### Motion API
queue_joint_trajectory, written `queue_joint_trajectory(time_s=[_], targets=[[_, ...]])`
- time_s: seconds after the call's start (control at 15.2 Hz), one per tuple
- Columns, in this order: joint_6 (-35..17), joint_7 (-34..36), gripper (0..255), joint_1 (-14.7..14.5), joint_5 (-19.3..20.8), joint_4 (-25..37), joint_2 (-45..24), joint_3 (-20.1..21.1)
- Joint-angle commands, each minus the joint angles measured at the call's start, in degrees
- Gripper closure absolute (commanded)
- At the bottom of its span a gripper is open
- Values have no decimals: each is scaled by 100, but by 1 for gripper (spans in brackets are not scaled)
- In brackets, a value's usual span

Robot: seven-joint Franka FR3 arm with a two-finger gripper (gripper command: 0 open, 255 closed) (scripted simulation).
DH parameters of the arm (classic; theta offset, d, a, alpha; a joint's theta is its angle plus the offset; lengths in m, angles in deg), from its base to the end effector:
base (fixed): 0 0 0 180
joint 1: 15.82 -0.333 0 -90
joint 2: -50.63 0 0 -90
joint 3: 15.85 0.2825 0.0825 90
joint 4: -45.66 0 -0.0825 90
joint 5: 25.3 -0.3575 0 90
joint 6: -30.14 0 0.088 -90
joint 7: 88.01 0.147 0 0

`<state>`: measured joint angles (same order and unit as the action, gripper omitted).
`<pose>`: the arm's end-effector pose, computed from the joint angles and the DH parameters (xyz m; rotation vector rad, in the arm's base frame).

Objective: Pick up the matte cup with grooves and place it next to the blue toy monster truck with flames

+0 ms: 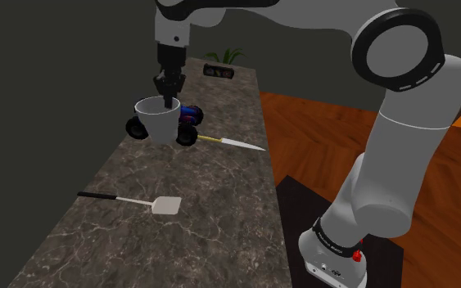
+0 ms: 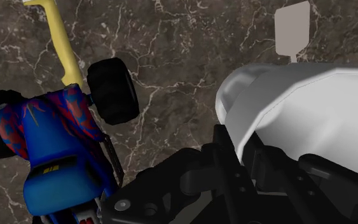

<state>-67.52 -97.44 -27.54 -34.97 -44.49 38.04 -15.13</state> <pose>0.5656 0.1473 0.4401 -2.9261 -0.5197 0.1384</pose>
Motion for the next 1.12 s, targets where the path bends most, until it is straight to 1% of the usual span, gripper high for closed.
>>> queue_joint_trajectory(time_s=[0.0, 1.06], targets=[[-161, -30, 255, 1, -5, -161, 3, -1], [-1301, -207, 255, -17, -55, -1092, -217, 10]])
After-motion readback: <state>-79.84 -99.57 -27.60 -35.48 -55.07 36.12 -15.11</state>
